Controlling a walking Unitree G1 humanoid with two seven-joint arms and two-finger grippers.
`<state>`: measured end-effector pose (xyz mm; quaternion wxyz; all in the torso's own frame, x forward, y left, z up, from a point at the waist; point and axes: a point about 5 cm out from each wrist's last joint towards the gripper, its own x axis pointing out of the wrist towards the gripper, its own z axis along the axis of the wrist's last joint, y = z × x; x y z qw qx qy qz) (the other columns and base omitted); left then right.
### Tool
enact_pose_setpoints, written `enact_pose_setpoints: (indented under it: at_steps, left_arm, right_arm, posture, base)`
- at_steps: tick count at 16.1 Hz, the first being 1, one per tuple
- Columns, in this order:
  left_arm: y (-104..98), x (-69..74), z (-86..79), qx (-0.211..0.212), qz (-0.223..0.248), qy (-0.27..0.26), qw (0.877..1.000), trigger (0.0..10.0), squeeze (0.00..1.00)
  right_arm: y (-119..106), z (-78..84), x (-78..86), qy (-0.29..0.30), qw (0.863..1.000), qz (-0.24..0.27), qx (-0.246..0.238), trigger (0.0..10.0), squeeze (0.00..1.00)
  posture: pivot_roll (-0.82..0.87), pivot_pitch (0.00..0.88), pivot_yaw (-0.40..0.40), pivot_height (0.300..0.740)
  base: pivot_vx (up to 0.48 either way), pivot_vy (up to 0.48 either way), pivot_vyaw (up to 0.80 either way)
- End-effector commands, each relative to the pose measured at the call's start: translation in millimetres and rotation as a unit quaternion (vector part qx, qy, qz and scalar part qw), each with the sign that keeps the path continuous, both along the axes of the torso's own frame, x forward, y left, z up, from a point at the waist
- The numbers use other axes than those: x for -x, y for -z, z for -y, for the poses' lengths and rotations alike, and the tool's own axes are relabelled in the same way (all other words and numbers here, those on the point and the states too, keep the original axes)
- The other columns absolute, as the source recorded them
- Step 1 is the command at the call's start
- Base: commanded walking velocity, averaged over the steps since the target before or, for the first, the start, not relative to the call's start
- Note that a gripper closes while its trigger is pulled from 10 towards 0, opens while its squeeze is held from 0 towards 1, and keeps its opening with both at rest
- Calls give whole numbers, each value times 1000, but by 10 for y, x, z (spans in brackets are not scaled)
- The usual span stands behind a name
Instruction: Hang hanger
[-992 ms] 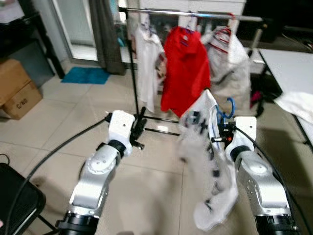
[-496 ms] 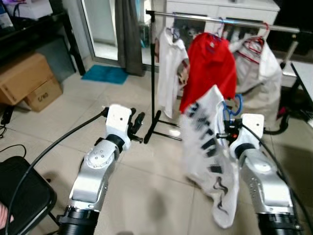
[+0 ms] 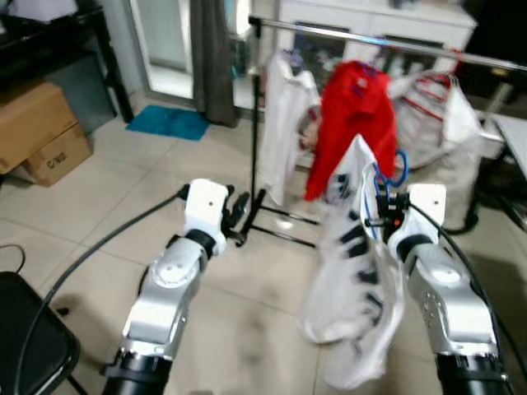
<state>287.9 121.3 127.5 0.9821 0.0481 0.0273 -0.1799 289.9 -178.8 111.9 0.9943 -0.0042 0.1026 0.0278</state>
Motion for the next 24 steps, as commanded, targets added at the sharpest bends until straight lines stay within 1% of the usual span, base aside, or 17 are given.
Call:
enact_pose_setpoints:
  at_steps: [1, 5, 8, 9, 11, 14, 20, 24]
  left_arm:
    - [-49, -21, -5, -8, 12, 4, 1000, 10000, 0]
    - [-64, -35, -12, -7, 12, 3, 1000, 10000, 0]
    - [-62, -26, -1, -8, 10, 7, 1000, 10000, 0]
    - [-62, -25, 0, -8, 10, 7, 1000, 10000, 0]
    - [-62, -14, 2, -8, 9, 9, 1000, 10000, 0]
    - [-41, 19, -14, -12, 4, 11, 1000, 10000, 0]
    - [-46, 29, -29, -15, 1, 12, 1000, 10000, 0]
    - [-53, 21, -28, -17, 0, 16, 1000, 10000, 0]
  right_arm:
    - [-94, -55, -38, -16, 1000, 19, -3, 10000, 0]
    - [-82, -39, -49, -2, 1000, 14, -1, 10000, 0]
    - [-57, -45, -22, 2, 1000, 6, -4, 10000, 0]
    - [-55, -44, -21, 2, 1000, 4, -4, 10000, 0]
    - [-50, -44, -13, 1, 1000, 4, -9, 10000, 0]
    - [-25, -56, 15, -1, 1000, 1, -7, 10000, 0]
    - [-3, -53, 19, 1, 1000, -4, -8, 10000, 0]
    - [30, -44, 27, 6, 1000, -13, -7, 10000, 0]
  posture:
    - [34, 0, -57, 740]
    - [41, 0, -43, 740]
    - [43, 6, -37, 740]
    - [43, 6, -37, 740]
    - [49, 15, -33, 740]
    - [56, 20, -35, 740]
    - [63, 25, -28, 740]
    - [64, 23, -25, 740]
  base:
    - [334, 0, 0]
    - [330, 0, 0]
    - [330, 0, 0]
    - [330, 0, 0]
    - [332, 0, -650]
    - [331, 0, 0]
    - [332, 0, 0]
    - [336, 0, -800]
